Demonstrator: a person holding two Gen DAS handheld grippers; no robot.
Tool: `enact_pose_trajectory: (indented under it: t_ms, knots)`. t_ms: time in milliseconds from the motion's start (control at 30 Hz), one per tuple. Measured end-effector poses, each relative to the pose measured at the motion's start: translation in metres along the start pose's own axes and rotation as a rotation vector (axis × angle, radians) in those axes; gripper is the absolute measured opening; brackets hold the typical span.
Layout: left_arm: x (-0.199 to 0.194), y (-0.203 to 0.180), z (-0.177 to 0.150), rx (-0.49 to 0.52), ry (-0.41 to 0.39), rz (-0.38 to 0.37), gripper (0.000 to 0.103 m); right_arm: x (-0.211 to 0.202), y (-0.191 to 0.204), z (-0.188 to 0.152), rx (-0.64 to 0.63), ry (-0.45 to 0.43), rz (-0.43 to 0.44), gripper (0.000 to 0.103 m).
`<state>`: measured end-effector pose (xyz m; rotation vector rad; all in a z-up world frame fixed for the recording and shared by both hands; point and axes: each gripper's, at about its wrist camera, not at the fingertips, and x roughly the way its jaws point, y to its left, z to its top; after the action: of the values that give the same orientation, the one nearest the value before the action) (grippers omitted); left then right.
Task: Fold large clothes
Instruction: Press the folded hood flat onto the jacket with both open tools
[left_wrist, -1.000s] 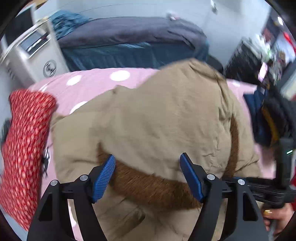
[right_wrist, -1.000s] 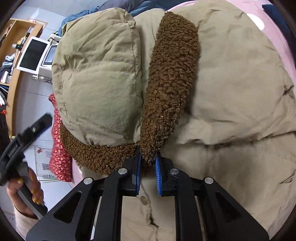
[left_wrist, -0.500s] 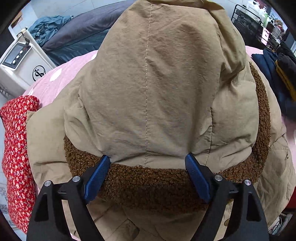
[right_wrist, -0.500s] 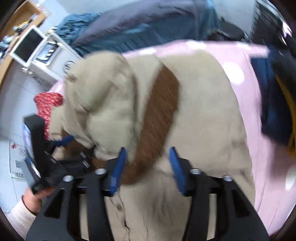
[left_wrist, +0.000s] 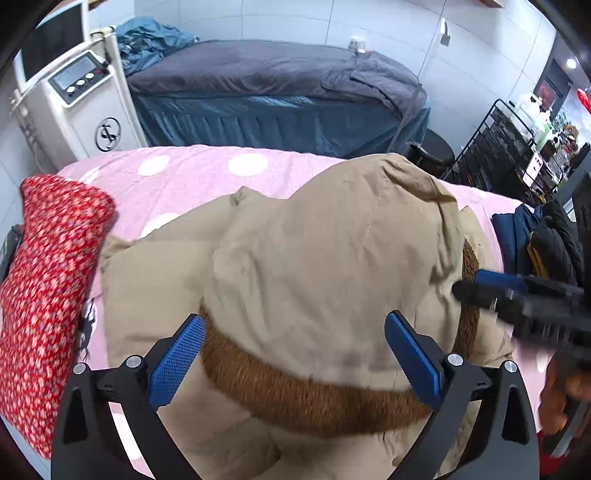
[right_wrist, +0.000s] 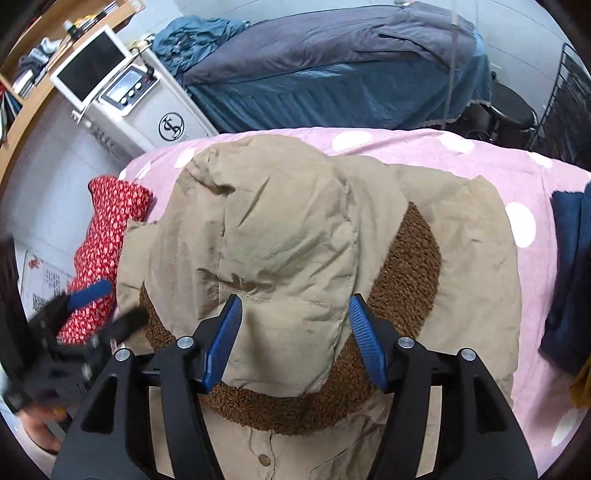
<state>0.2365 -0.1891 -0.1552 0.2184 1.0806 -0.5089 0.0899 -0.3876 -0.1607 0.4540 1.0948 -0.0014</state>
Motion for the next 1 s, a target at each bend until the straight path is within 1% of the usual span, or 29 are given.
enact_pose_trajectory:
  t_ms: [33, 100, 167, 200, 300, 367, 433, 500, 633, 833, 1000]
  knots:
    - [0.011, -0.004, 0.004, 0.016, 0.02, 0.002, 0.096, 0.008, 0.001, 0.0, -0.017, 0.022, -0.013, 0.066]
    - [0.03, -0.01, 0.006, 0.032, 0.058, 0.008, 0.096, 0.024, 0.0, -0.003, -0.041, 0.075, -0.056, 0.067]
    - [0.058, -0.012, 0.001, 0.026, 0.157, 0.029, 0.097, 0.042, -0.004, -0.008, -0.047, 0.128, -0.087, 0.067]
    - [0.069, -0.011, -0.002, 0.021, 0.182, 0.028, 0.098, 0.05, -0.009, -0.011, -0.033, 0.147, -0.094, 0.067]
    - [0.087, -0.014, -0.011, 0.067, 0.194, 0.043, 0.098, 0.065, -0.019, -0.014, -0.011, 0.171, -0.093, 0.069]
    - [0.097, -0.021, -0.015, 0.121, 0.222, 0.063, 0.098, 0.077, -0.024, -0.016, -0.007, 0.195, -0.103, 0.07]
    - [0.105, -0.023, -0.018, 0.148, 0.232, 0.075, 0.098, 0.088, -0.025, -0.018, -0.025, 0.207, -0.119, 0.073]
    - [0.113, -0.022, -0.019, 0.153, 0.238, 0.078, 0.098, 0.099, -0.027, -0.02, -0.036, 0.207, -0.123, 0.074]
    - [0.121, -0.018, -0.025, 0.14, 0.209, 0.07, 0.098, 0.111, -0.034, -0.023, -0.031, 0.203, -0.107, 0.077]
    - [0.123, -0.018, -0.035, 0.149, 0.184, 0.057, 0.099, 0.122, -0.042, -0.022, -0.051, 0.203, -0.093, 0.082]
    - [0.123, -0.02, -0.037, 0.157, 0.184, 0.051, 0.099, 0.134, -0.049, -0.019, -0.057, 0.205, -0.086, 0.085]
